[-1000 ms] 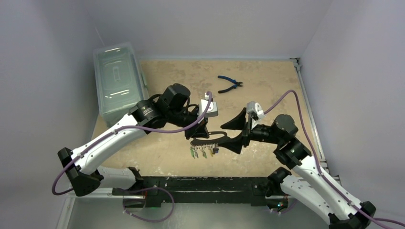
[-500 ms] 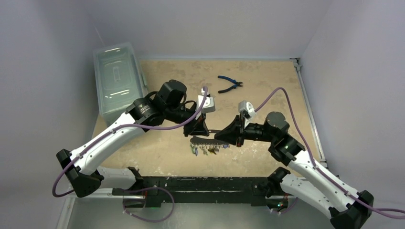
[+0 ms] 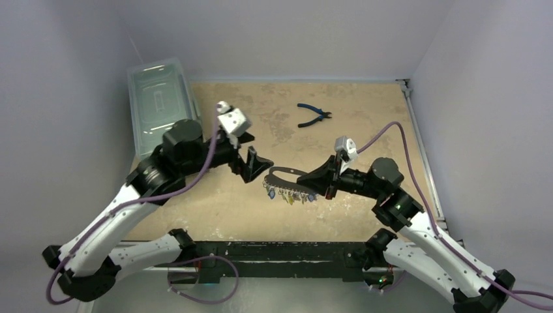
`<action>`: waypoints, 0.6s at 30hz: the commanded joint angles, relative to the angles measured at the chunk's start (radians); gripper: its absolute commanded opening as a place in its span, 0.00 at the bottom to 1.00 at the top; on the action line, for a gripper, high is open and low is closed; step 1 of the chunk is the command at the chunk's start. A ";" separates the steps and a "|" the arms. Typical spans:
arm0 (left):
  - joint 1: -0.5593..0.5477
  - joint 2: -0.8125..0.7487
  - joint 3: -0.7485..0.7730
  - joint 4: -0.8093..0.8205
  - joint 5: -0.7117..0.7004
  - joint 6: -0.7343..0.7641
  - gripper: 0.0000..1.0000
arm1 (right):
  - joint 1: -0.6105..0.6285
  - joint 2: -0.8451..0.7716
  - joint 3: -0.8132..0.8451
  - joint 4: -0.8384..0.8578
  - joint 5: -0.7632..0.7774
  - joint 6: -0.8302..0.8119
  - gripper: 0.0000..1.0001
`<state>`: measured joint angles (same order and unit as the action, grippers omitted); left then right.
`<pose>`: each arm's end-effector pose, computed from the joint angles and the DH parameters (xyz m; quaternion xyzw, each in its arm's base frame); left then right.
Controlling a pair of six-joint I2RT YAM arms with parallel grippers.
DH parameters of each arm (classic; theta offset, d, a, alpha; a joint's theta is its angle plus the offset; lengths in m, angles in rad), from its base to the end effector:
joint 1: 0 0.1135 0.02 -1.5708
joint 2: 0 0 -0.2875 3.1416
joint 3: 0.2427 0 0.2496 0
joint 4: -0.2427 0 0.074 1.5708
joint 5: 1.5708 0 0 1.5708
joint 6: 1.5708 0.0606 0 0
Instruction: Remove the keys from the keyring
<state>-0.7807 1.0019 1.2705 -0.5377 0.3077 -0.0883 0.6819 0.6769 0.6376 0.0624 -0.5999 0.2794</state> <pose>0.1361 -0.1607 0.4428 0.3541 0.7080 -0.3626 0.4918 0.1060 0.1301 0.3469 -0.3405 0.6120 0.4990 0.5104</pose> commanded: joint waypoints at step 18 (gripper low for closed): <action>0.004 -0.258 -0.284 0.012 0.068 0.044 0.90 | 0.001 -0.049 0.189 0.029 -0.077 0.073 0.00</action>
<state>-0.7795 0.7765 0.9874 -0.5468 0.2722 -0.1112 0.6815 0.6388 0.7559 0.0376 -0.6159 0.3347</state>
